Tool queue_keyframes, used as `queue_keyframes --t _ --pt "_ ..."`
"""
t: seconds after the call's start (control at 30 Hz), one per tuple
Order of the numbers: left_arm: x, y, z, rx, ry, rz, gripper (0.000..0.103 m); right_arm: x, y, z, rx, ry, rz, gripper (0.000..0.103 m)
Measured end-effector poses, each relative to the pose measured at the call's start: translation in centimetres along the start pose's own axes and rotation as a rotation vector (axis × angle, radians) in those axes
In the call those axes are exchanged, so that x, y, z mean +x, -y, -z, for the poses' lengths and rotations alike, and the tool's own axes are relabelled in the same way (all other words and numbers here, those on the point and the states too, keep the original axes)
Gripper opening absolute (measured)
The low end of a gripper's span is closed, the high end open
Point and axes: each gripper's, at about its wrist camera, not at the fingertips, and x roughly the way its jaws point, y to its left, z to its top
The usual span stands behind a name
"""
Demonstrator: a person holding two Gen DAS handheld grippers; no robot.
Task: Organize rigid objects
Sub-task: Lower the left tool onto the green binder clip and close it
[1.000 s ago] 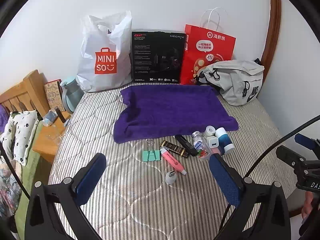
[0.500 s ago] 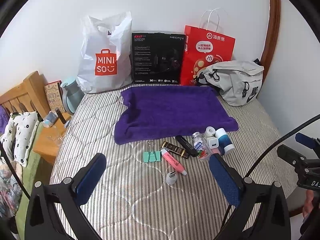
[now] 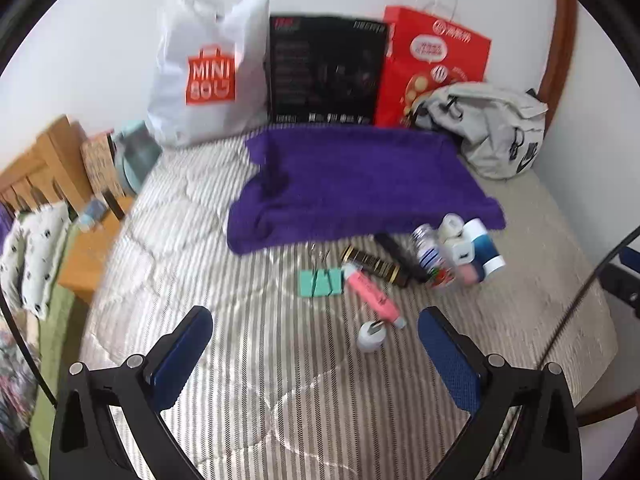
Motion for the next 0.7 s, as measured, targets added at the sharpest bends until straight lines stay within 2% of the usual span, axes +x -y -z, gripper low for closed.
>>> queue_keyframes --t 0.2,0.43,0.67,0.7 --pt "4.6 -1.5 0.3 -0.047 -0.055 0.007 0.103 1.5 -0.2 0.3 -0.016 -0.037 0.009 0.103" --pt "9.4 -1.1 -0.8 -0.061 -0.111 0.04 0.1 3.7 0.1 0.6 -0.02 -0.089 0.02 0.103" --pt "13.0 -1.1 -0.8 -0.044 -0.147 -0.017 0.096 7.5 1.1 1.4 -0.025 -0.154 -0.01 0.102" --pt "13.3 -1.2 -0.7 -0.041 -0.153 -0.02 0.091 8.0 1.3 1.5 -0.025 -0.163 -0.009 0.102"
